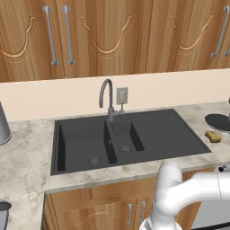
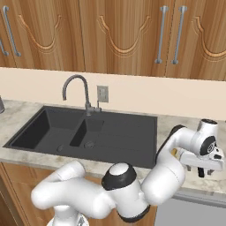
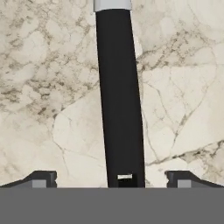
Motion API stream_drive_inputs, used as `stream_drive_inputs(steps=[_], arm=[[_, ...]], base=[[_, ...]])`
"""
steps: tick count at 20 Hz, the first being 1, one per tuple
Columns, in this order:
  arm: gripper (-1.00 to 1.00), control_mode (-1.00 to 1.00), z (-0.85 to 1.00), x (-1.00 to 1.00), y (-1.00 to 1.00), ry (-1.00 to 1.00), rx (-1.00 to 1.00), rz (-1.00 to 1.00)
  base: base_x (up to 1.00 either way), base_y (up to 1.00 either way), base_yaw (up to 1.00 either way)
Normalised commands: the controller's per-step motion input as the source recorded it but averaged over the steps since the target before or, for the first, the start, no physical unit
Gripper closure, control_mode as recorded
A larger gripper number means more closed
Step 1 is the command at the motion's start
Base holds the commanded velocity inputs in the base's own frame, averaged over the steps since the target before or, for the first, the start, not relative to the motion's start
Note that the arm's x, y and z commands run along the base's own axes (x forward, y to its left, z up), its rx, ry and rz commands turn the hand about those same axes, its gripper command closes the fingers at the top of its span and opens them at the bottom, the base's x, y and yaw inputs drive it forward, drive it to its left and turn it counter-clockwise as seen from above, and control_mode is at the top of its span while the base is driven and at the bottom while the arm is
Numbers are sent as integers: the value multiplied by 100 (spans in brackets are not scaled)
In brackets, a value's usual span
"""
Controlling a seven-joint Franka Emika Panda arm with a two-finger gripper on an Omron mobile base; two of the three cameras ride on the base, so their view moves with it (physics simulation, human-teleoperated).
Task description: Pick the pan and sponge and place them into the sink. Then turn on the water.
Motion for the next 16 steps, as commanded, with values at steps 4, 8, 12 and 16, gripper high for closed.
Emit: stream_drive_inputs(steps=[4,8,12,16], arm=[[-100,-100,-16,4,-14,0,0,7],[-100,-100,-12,2,-15,0,1,10],[100,-100,-6,-3,-1,-2,1,13],[100,-100,0,-23,10,-3,1,14]], base=[[0,0,0],[0,0,0],[0,0,0],[0,0,0]])
